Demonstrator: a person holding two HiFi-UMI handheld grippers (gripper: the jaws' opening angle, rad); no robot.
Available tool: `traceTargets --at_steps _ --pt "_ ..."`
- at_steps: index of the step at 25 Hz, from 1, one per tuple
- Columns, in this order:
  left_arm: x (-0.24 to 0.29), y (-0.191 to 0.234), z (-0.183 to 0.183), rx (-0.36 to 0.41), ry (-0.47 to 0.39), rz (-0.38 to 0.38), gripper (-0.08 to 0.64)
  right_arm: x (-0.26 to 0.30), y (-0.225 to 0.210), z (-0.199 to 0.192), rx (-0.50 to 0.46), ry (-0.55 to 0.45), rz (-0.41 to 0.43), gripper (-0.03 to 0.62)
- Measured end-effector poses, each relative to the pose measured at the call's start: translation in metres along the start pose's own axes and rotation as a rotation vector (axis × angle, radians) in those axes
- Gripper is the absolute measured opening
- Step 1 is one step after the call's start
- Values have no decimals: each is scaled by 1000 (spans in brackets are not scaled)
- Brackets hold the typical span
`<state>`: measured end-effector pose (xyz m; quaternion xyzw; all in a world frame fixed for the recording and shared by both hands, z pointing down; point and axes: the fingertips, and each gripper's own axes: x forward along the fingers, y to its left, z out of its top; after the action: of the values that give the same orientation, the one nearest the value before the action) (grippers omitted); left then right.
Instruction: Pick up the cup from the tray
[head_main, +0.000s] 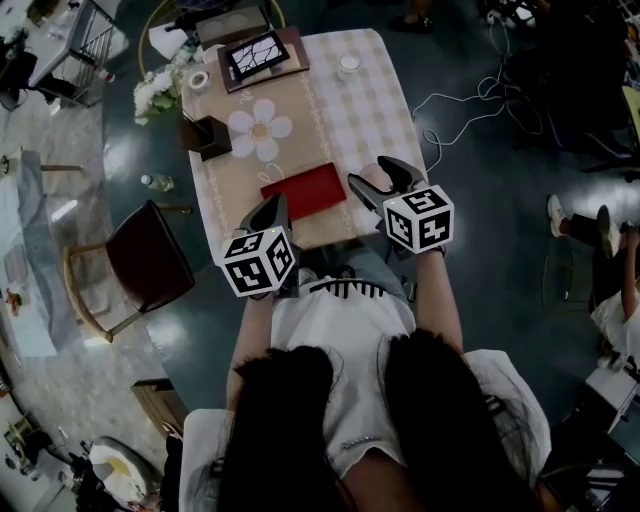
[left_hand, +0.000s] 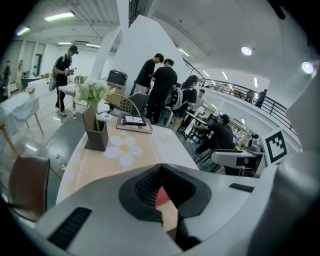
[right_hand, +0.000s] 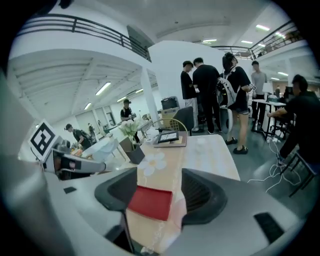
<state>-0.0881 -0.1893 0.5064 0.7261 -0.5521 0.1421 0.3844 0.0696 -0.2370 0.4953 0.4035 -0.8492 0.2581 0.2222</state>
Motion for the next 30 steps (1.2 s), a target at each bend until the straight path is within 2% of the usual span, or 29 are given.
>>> traceTargets --at_steps 3,4,6,7,11,16,24,30 --pt "-6 -3 -2 2 -7 -2 8 -8 15 7 54 -45 26 215" --pt "-8 -3 -3 3 -6 -1 8 -9 18 7 52 -50 18 172" --pt "-13 -5 -7 4 -7 -2 8 -13 21 6 49 -60 -22 23" --pt "-15 -7 -8 4 -9 -4 8 -15 22 4 60 -65 -31 11" --pt "-25 -12 -14 8 -19 -14 8 -20 29 -2 98 -84 -51 9" --pt "-35 -16 -19 17 -34 -23 8 -24 39 -9 35 -64 -94 9" --pt "-47 -19 -26 11 -51 -29 8 -26 51 -21 -48 -26 -104 8" --pt "-48 -20 -34 11 -36 -29 8 -29 52 -24 -61 -9 -114 8"
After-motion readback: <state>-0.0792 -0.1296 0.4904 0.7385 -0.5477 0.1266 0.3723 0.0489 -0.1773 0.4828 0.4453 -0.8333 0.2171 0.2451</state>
